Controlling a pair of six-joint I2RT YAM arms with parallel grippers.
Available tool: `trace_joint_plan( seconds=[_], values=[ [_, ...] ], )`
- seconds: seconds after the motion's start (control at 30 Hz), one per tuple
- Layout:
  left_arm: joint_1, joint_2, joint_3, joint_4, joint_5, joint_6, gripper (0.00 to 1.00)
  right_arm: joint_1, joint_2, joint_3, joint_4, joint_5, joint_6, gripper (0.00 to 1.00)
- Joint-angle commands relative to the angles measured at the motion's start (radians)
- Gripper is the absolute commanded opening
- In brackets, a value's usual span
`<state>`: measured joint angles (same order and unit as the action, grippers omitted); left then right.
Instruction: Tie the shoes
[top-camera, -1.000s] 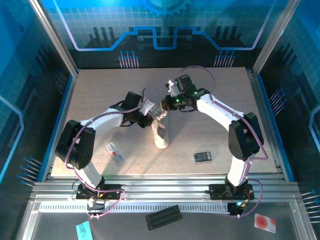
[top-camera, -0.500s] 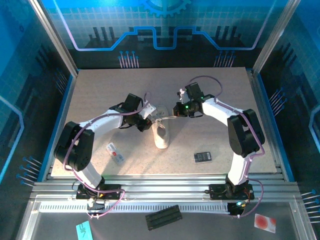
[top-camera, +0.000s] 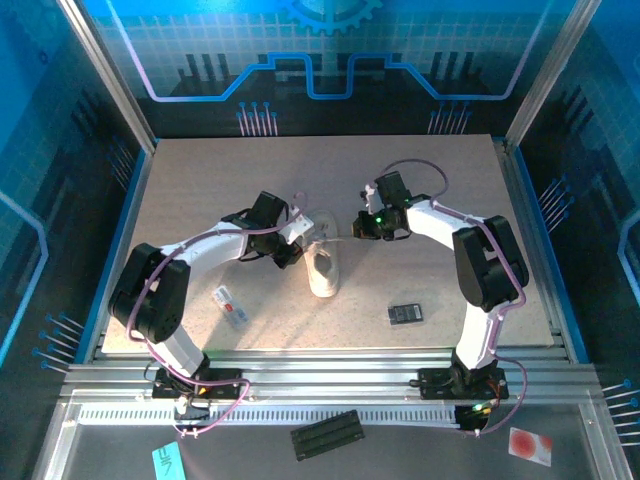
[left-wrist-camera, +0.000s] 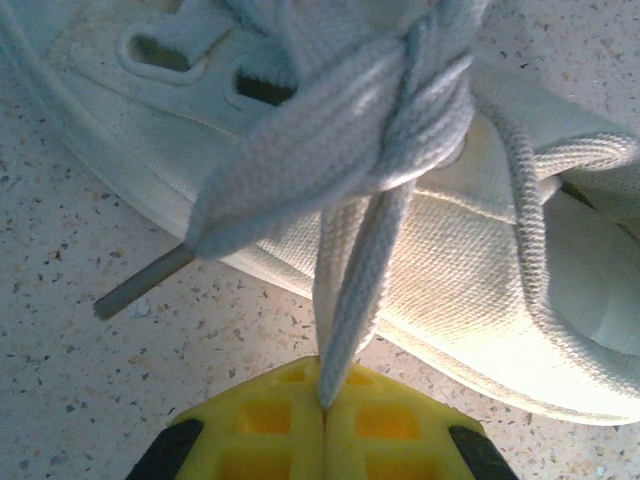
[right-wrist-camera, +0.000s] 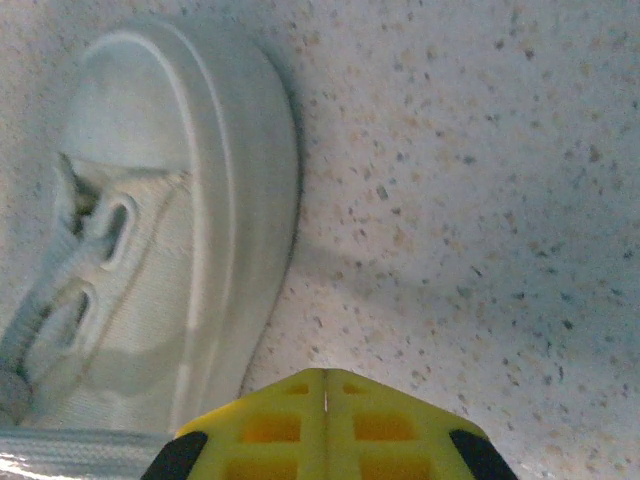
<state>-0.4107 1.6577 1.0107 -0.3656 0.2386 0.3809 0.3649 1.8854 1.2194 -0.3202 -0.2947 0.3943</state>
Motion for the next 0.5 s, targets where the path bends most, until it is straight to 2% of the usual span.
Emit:
trace_joint_plan(
  seconds=[0.0, 0.47],
  values=[
    [-0.003, 0.009, -0.026, -0.047, -0.029, 0.029, 0.0, -0.022, 0.015, -0.028, -0.003, 0.04, -0.023, 0.0],
    [-0.002, 0.03, -0.04, -0.039, -0.029, 0.024, 0.0, -0.046, 0.026, -0.067, -0.006, 0.048, -0.028, 0.0]
  ],
)
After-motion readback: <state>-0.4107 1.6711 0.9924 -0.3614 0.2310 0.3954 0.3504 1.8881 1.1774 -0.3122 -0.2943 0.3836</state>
